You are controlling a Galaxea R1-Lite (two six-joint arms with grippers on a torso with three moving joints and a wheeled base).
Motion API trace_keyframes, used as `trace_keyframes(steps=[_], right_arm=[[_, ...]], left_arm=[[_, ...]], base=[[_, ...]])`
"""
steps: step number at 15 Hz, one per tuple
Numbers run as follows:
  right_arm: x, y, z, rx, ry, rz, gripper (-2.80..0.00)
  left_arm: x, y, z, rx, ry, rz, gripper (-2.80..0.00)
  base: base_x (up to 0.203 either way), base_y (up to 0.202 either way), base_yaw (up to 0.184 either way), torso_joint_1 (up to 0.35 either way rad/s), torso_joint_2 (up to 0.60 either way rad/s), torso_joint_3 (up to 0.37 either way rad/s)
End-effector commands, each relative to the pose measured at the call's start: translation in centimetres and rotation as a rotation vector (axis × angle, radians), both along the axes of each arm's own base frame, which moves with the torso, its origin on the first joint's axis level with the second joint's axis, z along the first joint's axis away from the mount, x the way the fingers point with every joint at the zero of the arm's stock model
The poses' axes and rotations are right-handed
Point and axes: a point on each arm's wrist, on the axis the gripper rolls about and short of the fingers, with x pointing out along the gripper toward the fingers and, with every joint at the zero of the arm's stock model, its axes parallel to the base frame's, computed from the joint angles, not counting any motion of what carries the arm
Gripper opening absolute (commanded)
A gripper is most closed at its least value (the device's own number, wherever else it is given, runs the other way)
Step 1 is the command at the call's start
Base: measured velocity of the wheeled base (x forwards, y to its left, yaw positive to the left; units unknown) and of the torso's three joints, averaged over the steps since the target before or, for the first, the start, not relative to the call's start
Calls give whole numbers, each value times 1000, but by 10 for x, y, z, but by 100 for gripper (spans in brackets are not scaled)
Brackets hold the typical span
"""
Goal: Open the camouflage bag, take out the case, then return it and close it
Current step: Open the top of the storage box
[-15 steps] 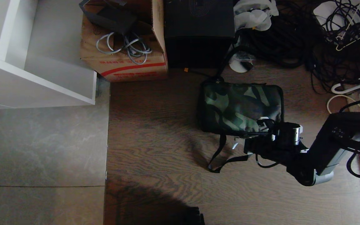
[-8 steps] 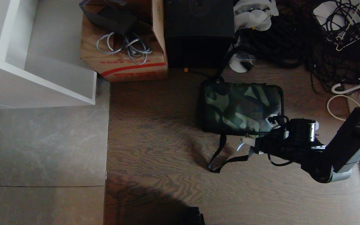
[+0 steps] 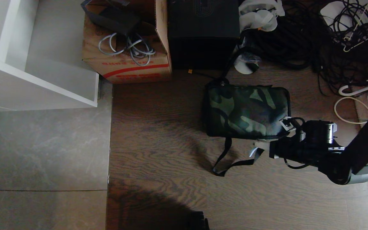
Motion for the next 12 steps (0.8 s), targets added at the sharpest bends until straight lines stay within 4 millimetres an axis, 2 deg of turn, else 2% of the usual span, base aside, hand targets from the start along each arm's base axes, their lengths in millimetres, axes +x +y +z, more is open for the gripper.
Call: trace_keyframes(steps=[1,5,12], right_arm=[[-1,-8,1,-10,-5,5,-280],[-3,-24,-4,-61,1,22,-280],[-2,-41,-5,-56,19,1,-280]], left_arm=[[0,0,0,-1,1,0,-280],[0,0,0,-1,1,0,-280],[0,0,0,-1,1,0,-280]], base=[[0,0,0,0,0,0],[0,0,0,0,0,0],[0,0,0,0,0,0]])
